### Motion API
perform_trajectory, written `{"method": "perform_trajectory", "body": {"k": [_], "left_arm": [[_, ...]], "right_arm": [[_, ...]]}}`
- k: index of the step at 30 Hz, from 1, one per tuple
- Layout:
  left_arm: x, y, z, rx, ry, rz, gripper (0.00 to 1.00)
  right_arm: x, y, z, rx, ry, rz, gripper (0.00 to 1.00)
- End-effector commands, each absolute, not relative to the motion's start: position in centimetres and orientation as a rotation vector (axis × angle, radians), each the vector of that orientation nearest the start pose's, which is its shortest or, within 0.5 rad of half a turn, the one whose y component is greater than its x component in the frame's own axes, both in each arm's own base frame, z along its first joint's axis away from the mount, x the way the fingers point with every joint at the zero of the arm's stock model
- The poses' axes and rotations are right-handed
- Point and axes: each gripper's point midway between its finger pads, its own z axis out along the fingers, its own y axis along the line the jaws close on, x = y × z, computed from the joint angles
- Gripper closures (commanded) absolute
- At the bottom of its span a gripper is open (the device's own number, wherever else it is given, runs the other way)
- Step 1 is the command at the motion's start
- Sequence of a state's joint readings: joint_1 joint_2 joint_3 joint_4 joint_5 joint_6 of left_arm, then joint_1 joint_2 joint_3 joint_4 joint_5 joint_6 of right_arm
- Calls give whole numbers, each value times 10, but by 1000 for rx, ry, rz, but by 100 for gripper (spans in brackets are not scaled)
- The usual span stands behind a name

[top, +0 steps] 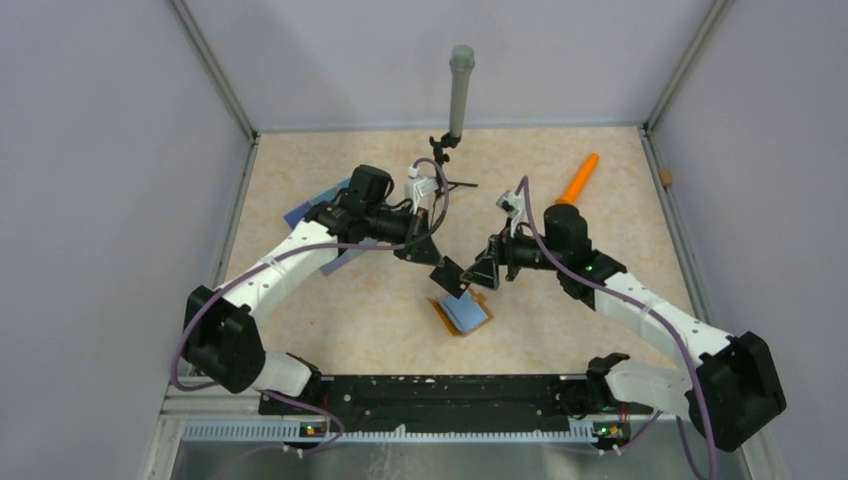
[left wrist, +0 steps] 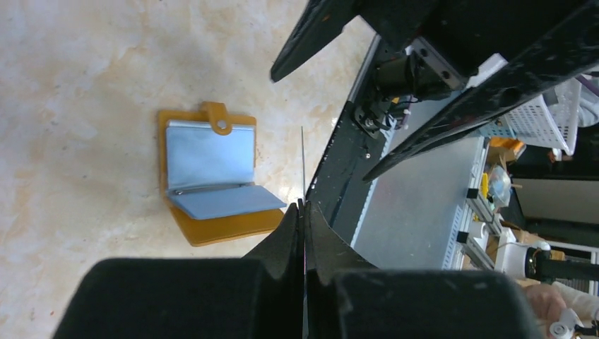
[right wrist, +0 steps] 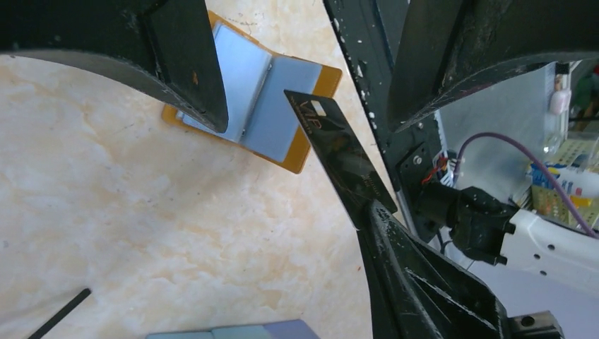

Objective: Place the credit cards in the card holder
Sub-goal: Insert the credit card into the card holder.

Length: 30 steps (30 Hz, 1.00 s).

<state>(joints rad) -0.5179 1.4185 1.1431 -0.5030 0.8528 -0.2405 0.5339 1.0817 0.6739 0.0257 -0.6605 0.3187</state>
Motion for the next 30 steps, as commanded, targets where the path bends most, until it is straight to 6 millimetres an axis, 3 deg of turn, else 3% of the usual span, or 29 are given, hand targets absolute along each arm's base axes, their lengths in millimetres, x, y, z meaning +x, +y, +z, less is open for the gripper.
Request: {"method": "perform_trajectory", "body": {"k": [1,7,11,13,14,15,18,20,26,30], "left_arm": [[216,-299,229,897,2171,-1444,100],[221,-304,226,894,2165,-1432,100],[230,-308,222,840,2171,-1413,100],[237,-308,217,788,2198,-1383,81],[241,-307,215,757,2215,-1357,54],[246,-304,212,713,2230,-1309,48],[257,-299,206,586,2214,-1232,37],[259,-294,205,528,2203,-1207,34],[267,-278,192,354,2248,-1090,30],[268,-258,178,126,2309,-974,24]], "right_arm": [[211,281,213,-823,1809,1297,21],[198,287,211,-858,1791,1419,64],[196,283,205,-820,1825,1413,100],[203,279,194,-751,1899,1363,100],[210,276,185,-698,1947,1318,100],[218,271,173,-625,2005,1253,100],[244,247,134,-424,2135,1012,100],[249,240,117,-408,2170,940,100],[232,255,90,-469,2249,1059,100],[226,258,86,-459,2254,1045,100]]}}
